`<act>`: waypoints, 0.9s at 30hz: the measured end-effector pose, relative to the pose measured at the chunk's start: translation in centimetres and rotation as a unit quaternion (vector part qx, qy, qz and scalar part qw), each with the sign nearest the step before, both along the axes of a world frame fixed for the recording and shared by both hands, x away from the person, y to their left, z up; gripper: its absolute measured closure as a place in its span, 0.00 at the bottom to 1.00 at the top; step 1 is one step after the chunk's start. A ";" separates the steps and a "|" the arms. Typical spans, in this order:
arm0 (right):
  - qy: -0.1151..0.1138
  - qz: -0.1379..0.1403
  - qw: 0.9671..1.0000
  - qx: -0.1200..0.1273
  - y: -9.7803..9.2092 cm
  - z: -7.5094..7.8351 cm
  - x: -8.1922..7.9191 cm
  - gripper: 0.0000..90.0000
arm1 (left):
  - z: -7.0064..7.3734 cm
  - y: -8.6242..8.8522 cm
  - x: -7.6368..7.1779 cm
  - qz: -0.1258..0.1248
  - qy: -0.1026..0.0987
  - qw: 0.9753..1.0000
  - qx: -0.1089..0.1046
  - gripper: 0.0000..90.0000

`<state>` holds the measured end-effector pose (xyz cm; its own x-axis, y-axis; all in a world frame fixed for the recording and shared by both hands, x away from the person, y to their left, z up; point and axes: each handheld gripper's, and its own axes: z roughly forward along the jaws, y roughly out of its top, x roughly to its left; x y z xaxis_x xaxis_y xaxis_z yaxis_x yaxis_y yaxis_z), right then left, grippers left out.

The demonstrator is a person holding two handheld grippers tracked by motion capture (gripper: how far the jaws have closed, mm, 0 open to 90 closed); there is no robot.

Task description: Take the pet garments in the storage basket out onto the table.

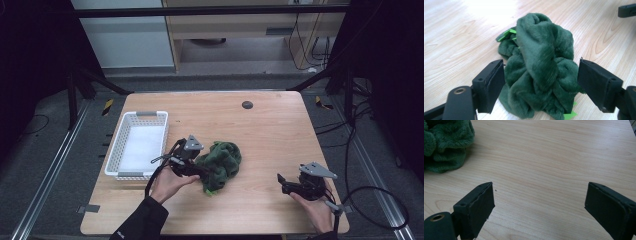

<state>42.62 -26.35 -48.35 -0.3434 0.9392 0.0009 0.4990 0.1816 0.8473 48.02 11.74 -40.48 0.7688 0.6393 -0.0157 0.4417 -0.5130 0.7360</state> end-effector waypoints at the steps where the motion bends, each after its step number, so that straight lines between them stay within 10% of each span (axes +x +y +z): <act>1: 0.000 0.000 1.000 0.000 0.0 0.0 0.0 0.10 | -0.1 0.4 -0.2 0.004 -0.002 1.000 -0.008 0.23; 27: 0.005 0.006 1.000 0.000 0.3 -0.2 -0.2 0.09 | -2.9 7.8 -5.0 0.052 -0.043 0.994 -0.087 0.23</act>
<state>42.46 -26.09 -48.60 -0.3538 0.9353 0.0047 0.5059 0.1871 0.8421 43.07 19.57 -43.40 0.7022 0.7085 -0.0707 0.4174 -0.3291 0.8470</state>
